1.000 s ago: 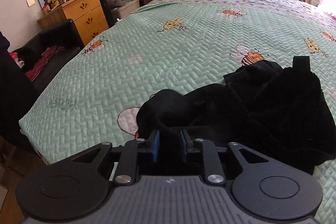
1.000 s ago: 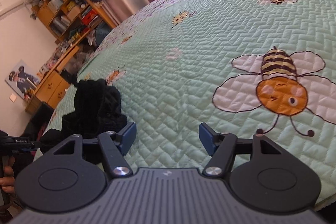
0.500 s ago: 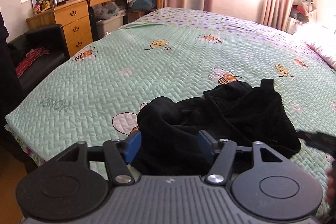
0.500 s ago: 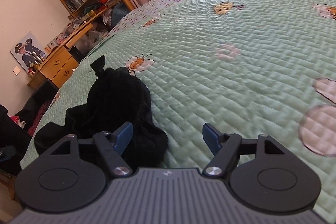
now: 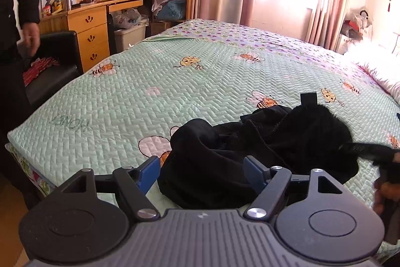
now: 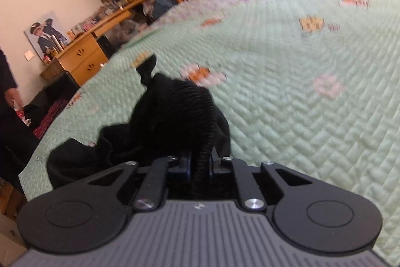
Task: Fold clothes
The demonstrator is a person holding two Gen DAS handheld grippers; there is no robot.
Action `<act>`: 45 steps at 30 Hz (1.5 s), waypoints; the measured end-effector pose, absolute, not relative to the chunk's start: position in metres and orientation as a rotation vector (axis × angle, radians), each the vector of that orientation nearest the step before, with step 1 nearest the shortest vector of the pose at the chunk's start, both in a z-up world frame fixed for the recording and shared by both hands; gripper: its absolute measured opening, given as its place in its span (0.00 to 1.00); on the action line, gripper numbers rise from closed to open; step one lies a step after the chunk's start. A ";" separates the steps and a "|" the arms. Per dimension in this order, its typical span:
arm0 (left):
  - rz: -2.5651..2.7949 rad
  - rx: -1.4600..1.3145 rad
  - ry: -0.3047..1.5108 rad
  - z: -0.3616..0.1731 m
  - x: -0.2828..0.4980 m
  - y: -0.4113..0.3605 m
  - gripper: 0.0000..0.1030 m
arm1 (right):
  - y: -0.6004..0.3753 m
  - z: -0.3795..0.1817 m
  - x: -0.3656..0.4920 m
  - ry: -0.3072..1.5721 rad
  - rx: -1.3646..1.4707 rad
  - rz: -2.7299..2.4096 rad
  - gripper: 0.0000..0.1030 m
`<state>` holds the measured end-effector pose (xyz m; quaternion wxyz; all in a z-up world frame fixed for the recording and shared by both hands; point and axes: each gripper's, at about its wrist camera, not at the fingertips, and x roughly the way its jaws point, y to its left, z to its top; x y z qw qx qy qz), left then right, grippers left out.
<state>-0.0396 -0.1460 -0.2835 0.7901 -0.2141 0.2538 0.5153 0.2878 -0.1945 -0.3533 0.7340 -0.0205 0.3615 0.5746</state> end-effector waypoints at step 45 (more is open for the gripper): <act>0.737 -0.305 0.654 -0.320 0.082 -0.154 0.88 | -0.326 -0.364 0.297 0.744 0.061 1.210 0.79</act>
